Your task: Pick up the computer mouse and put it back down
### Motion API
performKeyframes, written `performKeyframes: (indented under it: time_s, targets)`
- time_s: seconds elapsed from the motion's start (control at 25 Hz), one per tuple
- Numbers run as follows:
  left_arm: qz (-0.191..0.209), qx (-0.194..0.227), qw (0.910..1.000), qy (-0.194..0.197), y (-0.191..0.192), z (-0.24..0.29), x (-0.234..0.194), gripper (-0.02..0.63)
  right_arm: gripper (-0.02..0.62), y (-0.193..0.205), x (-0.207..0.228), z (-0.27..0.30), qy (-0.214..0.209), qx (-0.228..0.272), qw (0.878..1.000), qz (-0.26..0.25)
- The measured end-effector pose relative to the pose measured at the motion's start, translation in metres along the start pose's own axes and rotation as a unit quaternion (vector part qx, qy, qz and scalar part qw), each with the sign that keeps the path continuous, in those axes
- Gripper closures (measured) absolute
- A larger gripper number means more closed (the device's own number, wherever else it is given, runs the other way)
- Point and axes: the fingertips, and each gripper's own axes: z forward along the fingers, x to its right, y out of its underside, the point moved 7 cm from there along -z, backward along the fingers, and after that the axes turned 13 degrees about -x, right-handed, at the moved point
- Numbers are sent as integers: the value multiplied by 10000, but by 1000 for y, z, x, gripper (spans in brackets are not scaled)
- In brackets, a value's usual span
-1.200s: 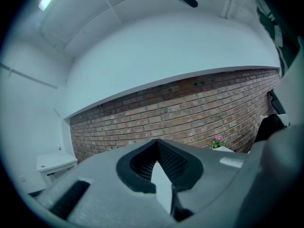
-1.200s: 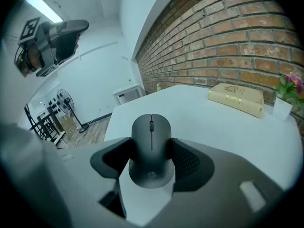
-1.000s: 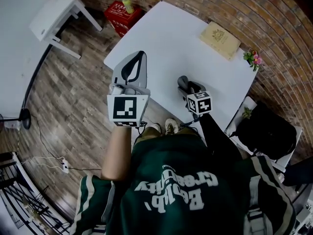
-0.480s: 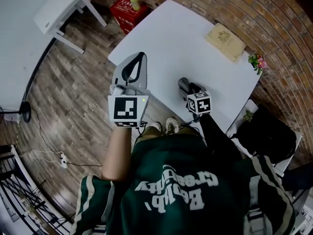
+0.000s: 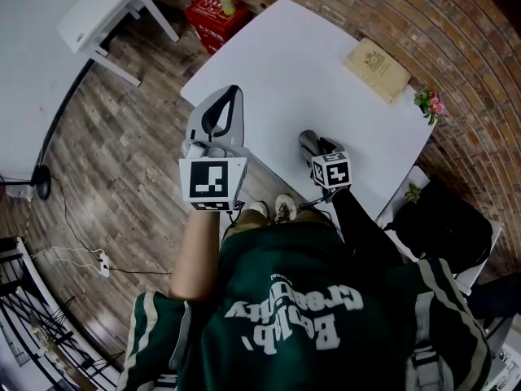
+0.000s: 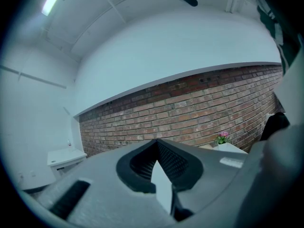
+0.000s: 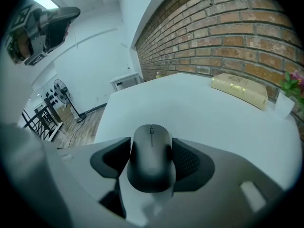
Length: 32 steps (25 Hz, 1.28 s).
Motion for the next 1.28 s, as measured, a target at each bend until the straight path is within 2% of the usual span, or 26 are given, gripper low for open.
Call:
performKeyframes:
  time_s: [0.2, 0.24, 0.52, 0.72, 0.88, 1.28]
  targets:
    - [-48, -15, 10000, -37, 1, 1, 0, 599, 300, 0, 1, 1, -119, 41, 9999, 87]
    - [-47, -12, 10000, -38, 1, 1, 0, 600, 280, 0, 1, 1, -169, 35, 9998, 95]
    - [-78, -14, 10000, -60, 0, 6, 0, 600, 262, -10, -2, -6, -263, 218, 9994, -108]
    - [-93, -38, 9999, -56, -1, 8, -1, 599, 262, -39, -1, -30, -174, 764, 9968, -158]
    - [-86, -4, 10000, -20, -2, 12, -1, 600, 262, -69, -5, -54, -62, 1274, 9909, -420]
    - [-36, 106, 9999, -28, -11, 19, -3, 600, 262, -133, -24, -126, 123, 2479, 9628, -1070]
